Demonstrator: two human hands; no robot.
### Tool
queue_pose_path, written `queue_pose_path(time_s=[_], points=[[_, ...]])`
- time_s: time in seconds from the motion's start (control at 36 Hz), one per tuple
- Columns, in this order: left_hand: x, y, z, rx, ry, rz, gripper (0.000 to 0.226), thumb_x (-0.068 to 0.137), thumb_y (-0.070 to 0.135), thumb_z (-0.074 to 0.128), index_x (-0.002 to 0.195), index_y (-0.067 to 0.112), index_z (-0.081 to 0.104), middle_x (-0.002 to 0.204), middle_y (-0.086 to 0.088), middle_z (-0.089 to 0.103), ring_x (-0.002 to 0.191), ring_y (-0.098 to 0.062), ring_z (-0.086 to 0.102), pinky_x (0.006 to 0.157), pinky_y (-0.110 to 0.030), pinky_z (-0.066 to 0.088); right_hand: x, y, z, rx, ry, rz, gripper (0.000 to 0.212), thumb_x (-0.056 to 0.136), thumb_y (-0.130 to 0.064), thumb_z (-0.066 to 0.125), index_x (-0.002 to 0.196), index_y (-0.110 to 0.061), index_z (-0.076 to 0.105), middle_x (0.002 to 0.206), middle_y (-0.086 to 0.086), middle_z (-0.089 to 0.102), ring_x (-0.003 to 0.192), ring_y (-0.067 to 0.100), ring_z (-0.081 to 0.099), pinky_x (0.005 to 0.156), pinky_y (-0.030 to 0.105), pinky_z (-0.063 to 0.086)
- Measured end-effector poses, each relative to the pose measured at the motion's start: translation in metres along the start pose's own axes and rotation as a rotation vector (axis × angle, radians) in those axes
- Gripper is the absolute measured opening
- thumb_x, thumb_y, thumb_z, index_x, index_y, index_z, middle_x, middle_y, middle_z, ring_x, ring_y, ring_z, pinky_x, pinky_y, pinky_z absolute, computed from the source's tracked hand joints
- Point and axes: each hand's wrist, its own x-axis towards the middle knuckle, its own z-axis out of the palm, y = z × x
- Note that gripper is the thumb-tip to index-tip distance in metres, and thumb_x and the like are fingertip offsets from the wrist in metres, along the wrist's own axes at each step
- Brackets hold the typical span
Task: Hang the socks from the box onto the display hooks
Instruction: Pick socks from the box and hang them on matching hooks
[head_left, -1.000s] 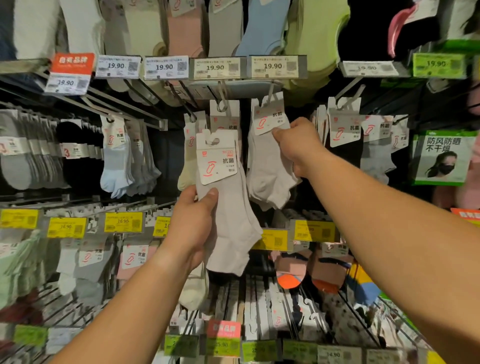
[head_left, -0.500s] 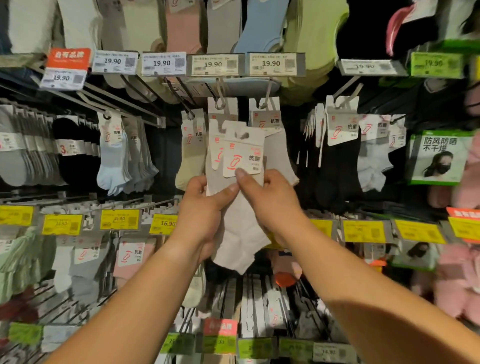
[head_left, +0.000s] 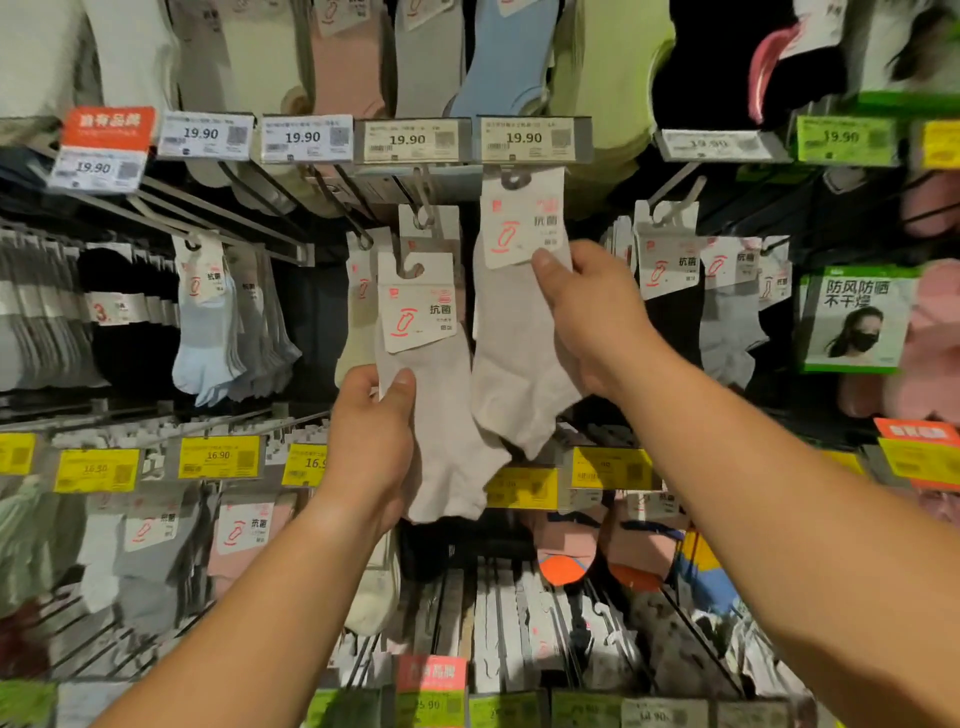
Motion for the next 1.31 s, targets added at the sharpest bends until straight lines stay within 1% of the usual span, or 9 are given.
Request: queue_pose_path(time_s=[0.39,0.58,0.69,0.78,0.89,0.97,1.03,1.17,1.31], points=[[-0.001,0.006,-0.006,0.138,-0.029,0.036,0.015,0.108,0.024,0.045,0.112,0.014,0.055,0.099,-0.002,0.071,0.078,-0.011,0.069,0.057,-0.020,0.055,0.053,0.004,0.003,-0.315,0.013,0.187,0.034,0.097,-0.035,0.058,0.117,-0.009,0.063,0.107,0.012,0.067,0.100,0.032,0.064,0.083,0.040,0.053],[0.001,0.006,-0.001,0.130,-0.056,0.002,0.011,0.108,0.025,0.046,0.108,0.020,0.056,0.112,-0.005,0.072,0.102,-0.020,0.070,0.081,-0.034,0.059,0.060,0.023,0.006,-0.480,-0.017,0.252,0.043,0.100,-0.042,0.052,0.127,-0.010,0.059,0.111,0.008,0.064,0.087,0.021,0.057,0.076,0.034,0.047],[0.004,0.006,0.004,0.094,-0.065,-0.008,0.012,0.108,0.022,0.045,0.109,0.017,0.056,0.112,-0.007,0.073,0.101,-0.021,0.071,0.080,-0.033,0.060,0.037,0.021,0.002,-0.717,0.115,0.016,0.053,0.099,-0.049,0.047,0.134,-0.010,0.050,0.131,0.011,0.052,0.117,0.030,0.052,0.093,0.039,0.047],[0.005,0.006,0.012,0.106,-0.081,0.003,0.015,0.108,0.022,0.045,0.115,0.015,0.056,0.111,-0.008,0.073,0.101,-0.022,0.072,0.084,-0.038,0.060,-0.002,0.020,0.007,-0.513,0.082,-0.119,0.046,0.099,-0.052,0.044,0.126,-0.016,0.055,0.122,0.003,0.058,0.110,0.021,0.056,0.084,0.033,0.047],[0.000,0.004,0.032,0.119,-0.168,0.026,0.017,0.108,0.022,0.044,0.116,0.013,0.057,0.097,-0.002,0.074,0.078,-0.008,0.073,0.063,-0.020,0.056,-0.035,0.028,0.027,-0.280,-0.084,0.096,0.055,0.098,-0.061,0.038,0.124,-0.017,0.056,0.119,0.002,0.063,0.107,0.023,0.060,0.093,0.043,0.051],[0.005,0.002,0.045,0.250,-0.191,0.181,0.028,0.102,0.041,0.048,0.120,0.025,0.063,0.115,0.005,0.072,0.107,-0.011,0.069,0.092,-0.034,0.054,-0.034,0.019,0.026,-0.259,0.003,0.008,0.043,0.102,-0.049,0.039,0.125,-0.017,0.055,0.122,0.002,0.064,0.110,0.023,0.061,0.095,0.039,0.050],[0.012,0.008,0.050,0.436,-0.176,0.311,0.038,0.099,0.053,0.044,0.118,0.028,0.066,0.112,0.010,0.072,0.106,-0.007,0.066,0.094,-0.037,0.052,-0.026,0.013,0.019,-0.278,0.031,-0.050,0.040,0.103,-0.046,0.038,0.124,-0.016,0.056,0.122,0.003,0.064,0.109,0.023,0.061,0.092,0.037,0.050],[0.032,0.024,0.067,0.610,-0.107,0.416,0.044,0.104,0.049,0.043,0.072,0.021,0.056,0.069,0.007,0.057,0.070,-0.015,0.052,0.062,-0.033,0.037,-0.003,-0.001,0.011,-0.272,0.024,-0.018,0.042,0.103,-0.048,0.036,0.117,-0.015,0.058,0.113,0.003,0.066,0.102,0.022,0.063,0.089,0.039,0.052],[0.045,0.033,0.080,0.662,-0.097,0.445,0.046,0.104,0.048,0.042,0.068,0.020,0.048,0.066,0.005,0.052,0.063,-0.014,0.047,0.057,-0.033,0.030,0.012,-0.012,0.008,-0.244,0.032,0.004,0.036,0.104,-0.046,0.036,0.110,-0.017,0.056,0.111,0.004,0.065,0.099,0.022,0.063,0.091,0.041,0.052]])
